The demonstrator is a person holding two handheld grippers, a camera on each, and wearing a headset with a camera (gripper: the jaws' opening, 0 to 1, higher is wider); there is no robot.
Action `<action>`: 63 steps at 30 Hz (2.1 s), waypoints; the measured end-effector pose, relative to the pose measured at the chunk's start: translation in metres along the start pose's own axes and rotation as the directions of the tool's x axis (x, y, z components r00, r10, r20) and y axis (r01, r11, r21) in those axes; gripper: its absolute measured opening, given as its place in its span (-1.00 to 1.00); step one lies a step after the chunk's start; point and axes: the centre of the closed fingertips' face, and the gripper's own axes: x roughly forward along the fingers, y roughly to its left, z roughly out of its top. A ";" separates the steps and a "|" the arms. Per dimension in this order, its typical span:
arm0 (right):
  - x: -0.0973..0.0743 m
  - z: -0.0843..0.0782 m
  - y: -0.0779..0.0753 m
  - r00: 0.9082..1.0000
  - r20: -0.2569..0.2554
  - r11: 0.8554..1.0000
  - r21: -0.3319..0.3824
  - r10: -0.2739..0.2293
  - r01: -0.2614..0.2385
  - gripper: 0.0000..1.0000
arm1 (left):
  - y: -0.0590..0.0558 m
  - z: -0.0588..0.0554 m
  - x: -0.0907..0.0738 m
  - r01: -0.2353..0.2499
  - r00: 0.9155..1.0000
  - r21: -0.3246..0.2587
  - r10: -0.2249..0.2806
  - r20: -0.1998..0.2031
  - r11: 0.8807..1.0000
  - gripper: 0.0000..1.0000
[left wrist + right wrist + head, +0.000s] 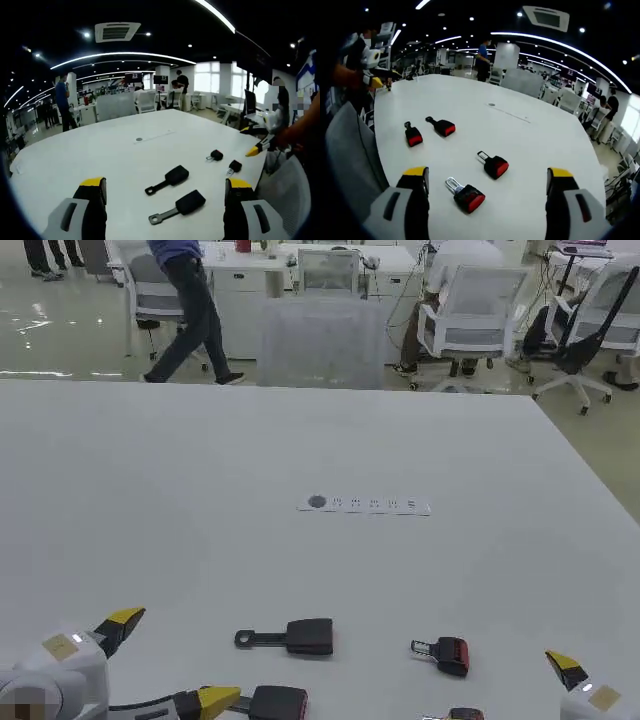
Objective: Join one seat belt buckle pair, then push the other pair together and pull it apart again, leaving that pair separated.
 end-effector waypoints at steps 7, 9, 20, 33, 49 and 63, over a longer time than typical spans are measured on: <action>0.001 0.000 0.001 1.000 -0.003 1.000 0.003 0.003 -0.003 0.97 | 0.005 -0.002 0.000 0.000 1.000 -0.019 0.000 0.006 1.000 1.00; 0.000 0.000 0.002 1.000 -0.002 1.000 0.003 0.003 -0.003 0.97 | 0.006 -0.001 -0.001 -0.003 1.000 -0.020 0.003 0.011 1.000 1.00; 0.000 0.001 0.009 0.999 -0.002 0.999 -0.018 0.035 -0.035 0.99 | 0.006 -0.007 -0.001 0.006 1.000 -0.005 -0.006 -0.009 1.000 1.00; -0.002 0.001 0.017 0.997 -0.003 0.997 -0.032 0.073 -0.073 0.99 | -0.005 -0.009 -0.001 0.050 0.998 0.024 -0.049 -0.031 0.998 1.00; -0.003 0.003 0.020 0.996 -0.011 0.994 -0.062 0.092 -0.092 0.97 | -0.011 -0.002 0.001 0.079 0.997 0.038 -0.078 -0.025 0.996 1.00; -0.004 0.003 0.021 0.995 -0.015 0.993 -0.070 0.096 -0.096 0.97 | -0.011 -0.002 0.001 0.090 0.996 0.035 -0.089 -0.020 0.995 1.00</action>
